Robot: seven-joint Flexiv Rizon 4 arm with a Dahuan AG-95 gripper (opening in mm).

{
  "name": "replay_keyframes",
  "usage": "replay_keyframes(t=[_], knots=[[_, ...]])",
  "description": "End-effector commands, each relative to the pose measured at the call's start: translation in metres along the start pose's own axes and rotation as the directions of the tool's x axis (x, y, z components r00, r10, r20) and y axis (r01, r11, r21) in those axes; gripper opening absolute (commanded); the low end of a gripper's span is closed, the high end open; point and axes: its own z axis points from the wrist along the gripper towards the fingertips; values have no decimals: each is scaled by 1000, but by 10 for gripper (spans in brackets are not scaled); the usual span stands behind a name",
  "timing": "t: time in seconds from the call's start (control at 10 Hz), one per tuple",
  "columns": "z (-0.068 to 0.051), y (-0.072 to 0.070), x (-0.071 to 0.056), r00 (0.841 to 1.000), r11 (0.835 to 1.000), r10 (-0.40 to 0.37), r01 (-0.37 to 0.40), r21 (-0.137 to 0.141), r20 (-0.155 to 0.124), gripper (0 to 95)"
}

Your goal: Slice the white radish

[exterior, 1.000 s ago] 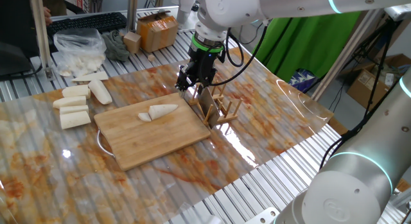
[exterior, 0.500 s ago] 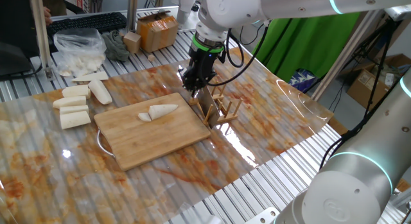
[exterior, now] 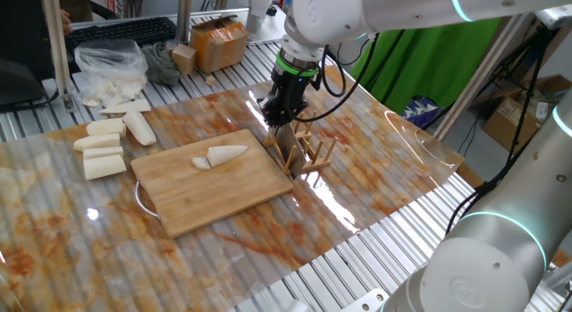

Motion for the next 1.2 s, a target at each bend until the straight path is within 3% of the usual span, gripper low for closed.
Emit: replay_keyframes(t=[0.1,0.6,0.9,1.0,1.2], knots=[[2,-7,-9,1000,1000,5,-5,6,-2,190],[7,-27,-39,1000,1000,6,-6,12,-5,190],[9,-39,-54,1000,999,13,-13,35,-7,190],[11,-48,-59,1000,999,5,-5,34,-7,380],[13,-60,-62,1000,999,-6,7,31,-11,380]])
